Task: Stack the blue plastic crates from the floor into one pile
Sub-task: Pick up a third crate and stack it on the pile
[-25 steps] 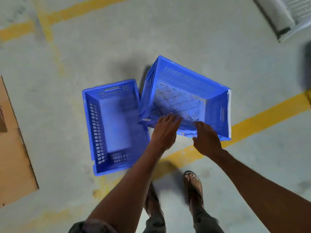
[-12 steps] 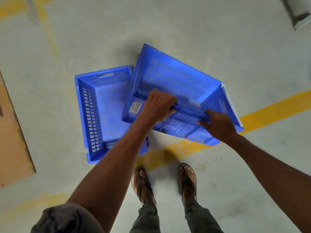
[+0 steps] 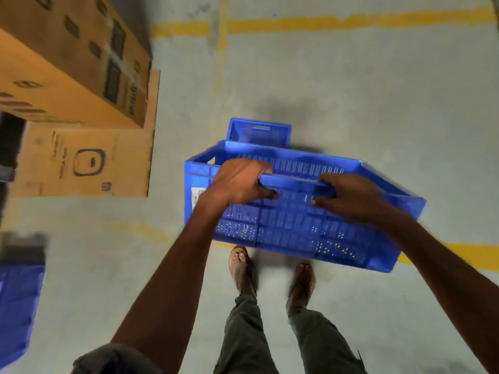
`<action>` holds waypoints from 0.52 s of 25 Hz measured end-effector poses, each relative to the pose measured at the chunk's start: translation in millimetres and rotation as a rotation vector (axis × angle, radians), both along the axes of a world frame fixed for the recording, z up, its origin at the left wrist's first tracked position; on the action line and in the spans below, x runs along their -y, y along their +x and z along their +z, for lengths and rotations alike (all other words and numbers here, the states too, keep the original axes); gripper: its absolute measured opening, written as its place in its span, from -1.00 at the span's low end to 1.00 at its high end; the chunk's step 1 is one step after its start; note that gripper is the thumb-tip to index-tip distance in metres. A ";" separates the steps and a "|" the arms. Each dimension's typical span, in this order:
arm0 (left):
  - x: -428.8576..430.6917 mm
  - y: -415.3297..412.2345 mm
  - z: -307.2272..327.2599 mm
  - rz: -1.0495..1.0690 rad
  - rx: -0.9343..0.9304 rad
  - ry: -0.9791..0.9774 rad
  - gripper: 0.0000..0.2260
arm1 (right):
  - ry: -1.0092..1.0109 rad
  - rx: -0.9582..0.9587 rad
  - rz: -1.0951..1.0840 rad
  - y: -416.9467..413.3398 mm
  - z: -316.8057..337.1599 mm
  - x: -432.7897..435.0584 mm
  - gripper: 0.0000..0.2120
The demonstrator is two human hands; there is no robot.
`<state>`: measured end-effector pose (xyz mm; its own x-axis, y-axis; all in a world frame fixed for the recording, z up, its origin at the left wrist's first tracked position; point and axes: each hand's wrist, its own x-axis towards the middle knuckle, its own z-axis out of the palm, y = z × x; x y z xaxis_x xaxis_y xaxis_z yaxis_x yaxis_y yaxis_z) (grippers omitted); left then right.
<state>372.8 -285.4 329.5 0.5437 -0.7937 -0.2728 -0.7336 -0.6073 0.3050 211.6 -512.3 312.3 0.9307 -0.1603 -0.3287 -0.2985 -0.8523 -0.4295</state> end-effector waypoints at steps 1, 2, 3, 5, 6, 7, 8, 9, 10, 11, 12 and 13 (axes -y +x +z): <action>-31.9 -10.1 17.3 0.082 -0.001 -0.015 -0.59 | 0.011 -0.097 0.099 8.7 20.0 -13.4 -0.48; -69.0 -20.5 34.1 0.170 0.020 -0.023 -0.59 | -0.026 -0.168 0.215 17.9 37.4 -32.7 -0.43; -102.8 -28.7 47.0 0.247 0.060 -0.028 -0.59 | -0.088 -0.196 0.324 28.9 51.3 -53.5 -0.43; -172.8 -49.2 66.0 0.386 0.092 -0.020 -0.57 | -0.122 -0.117 0.481 50.5 72.8 -106.0 -0.60; -209.3 -59.0 73.4 0.449 0.096 -0.007 -0.56 | -0.094 -0.046 0.523 57.7 79.9 -138.7 -0.68; -249.2 -68.8 80.8 0.518 0.091 0.014 -0.55 | -0.076 0.022 0.560 63.1 84.7 -177.0 -0.72; -285.7 -77.5 85.6 0.576 0.062 0.040 -0.51 | -0.076 0.082 0.603 66.2 87.6 -214.3 -0.74; -321.7 -85.4 89.3 0.639 -0.007 0.059 -0.48 | -0.109 0.135 0.670 70.3 89.0 -252.1 -0.77; -357.3 -93.7 93.4 0.714 -0.118 0.046 -0.45 | -0.162 0.179 0.756 74.0 90.3 -292.0 -0.81; -388.7 -101.5 96.3 0.783 -0.250 0.007 -0.43 | -0.212 0.212 0.830 76.5 92.9 -331.4 -0.82; -423.4 -109.2 97.3 0.842 -0.359 -0.041 -0.43 | -0.244 0.242 0.898 80.1 97.2 -376.6 -0.81; -450.9 -115.1 95.7 0.860 -0.408 -0.069 -0.47 | -0.262 0.274 0.960 84.0 101.9 -416.7 -0.78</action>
<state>257.7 165.5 425.3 0.8218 -0.1876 -0.5379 0.1269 -0.8602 0.4939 295.6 -95.7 414.2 0.7417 0.6542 -0.1477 0.6376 -0.7562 -0.1470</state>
